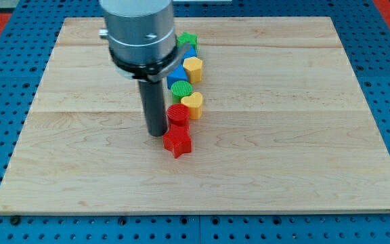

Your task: Push the red star into the red circle

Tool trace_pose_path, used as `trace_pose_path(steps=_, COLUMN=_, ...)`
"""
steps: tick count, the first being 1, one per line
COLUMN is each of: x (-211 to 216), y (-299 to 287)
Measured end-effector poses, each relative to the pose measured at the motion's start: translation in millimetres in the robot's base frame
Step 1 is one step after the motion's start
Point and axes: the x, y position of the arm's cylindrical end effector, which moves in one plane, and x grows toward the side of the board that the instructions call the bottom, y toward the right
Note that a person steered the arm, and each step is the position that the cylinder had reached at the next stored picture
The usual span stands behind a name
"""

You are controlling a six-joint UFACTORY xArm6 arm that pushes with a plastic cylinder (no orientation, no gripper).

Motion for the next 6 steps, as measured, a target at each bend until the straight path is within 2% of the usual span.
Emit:
trace_pose_path(steps=1, x=16, y=-32)
trace_pose_path(steps=4, x=59, y=-15)
trace_pose_path(steps=5, x=59, y=16)
trace_pose_path(steps=6, x=37, y=46)
